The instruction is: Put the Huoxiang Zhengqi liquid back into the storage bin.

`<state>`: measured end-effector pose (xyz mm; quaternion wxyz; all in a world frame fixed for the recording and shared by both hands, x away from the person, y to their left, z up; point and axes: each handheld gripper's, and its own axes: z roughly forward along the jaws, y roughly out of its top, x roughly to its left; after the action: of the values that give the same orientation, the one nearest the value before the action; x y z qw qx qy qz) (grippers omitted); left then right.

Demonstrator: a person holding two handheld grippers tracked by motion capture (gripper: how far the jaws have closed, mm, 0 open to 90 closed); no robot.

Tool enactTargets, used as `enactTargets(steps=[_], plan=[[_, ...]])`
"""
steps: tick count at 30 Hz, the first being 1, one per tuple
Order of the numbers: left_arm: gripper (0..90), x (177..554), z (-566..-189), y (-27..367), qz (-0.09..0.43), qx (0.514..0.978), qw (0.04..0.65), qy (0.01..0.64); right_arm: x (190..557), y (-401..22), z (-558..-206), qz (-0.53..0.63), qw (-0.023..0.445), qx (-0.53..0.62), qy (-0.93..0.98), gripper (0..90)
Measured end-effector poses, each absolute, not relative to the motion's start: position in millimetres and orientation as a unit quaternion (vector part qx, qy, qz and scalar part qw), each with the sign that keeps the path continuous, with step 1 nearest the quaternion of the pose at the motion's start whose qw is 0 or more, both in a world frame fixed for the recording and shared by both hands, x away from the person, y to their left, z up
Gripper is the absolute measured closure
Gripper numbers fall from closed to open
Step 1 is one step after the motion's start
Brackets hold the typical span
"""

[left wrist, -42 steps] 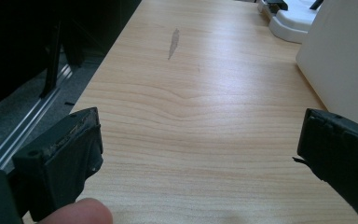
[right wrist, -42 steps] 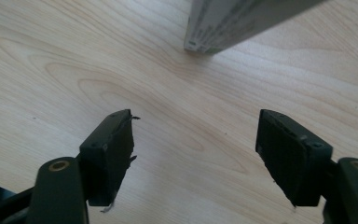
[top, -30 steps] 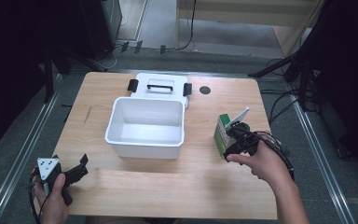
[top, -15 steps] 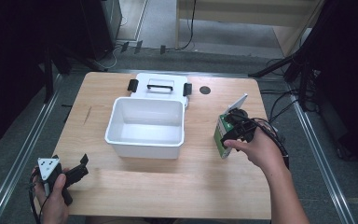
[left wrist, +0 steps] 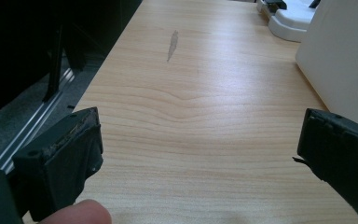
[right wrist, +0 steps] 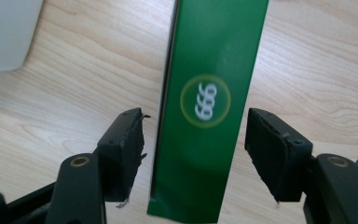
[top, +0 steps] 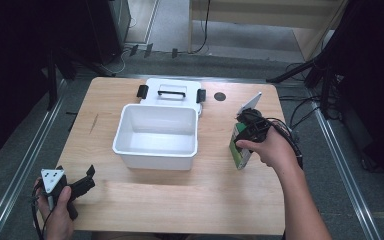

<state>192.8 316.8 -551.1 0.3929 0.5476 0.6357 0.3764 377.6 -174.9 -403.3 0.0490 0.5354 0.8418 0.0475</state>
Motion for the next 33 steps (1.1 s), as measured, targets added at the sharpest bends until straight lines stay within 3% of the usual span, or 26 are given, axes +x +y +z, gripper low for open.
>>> enactTargets(steps=[5,13,22,33], plan=[[1.0,192.9,-551.1,317.2,0.374,0.548,0.394,0.636,386.7,-171.6,-401.5,0.046,0.056,0.547,0.834,37.0],[1.0,193.0,-551.1,317.0,0.375,0.547,0.394,0.636,396.5,-168.6,-403.0,0.033,0.059,0.552,0.831,43.7],[1.0,193.0,-551.1,316.8,0.376,0.547,0.392,0.637,401.1,-166.7,-407.4,0.023,0.041,0.54,0.841,60.5],[1.0,193.0,-550.9,316.7,0.376,0.547,0.39,0.638,391.5,-169.1,-399.0,0.02,0.048,0.418,0.907,64.2]])
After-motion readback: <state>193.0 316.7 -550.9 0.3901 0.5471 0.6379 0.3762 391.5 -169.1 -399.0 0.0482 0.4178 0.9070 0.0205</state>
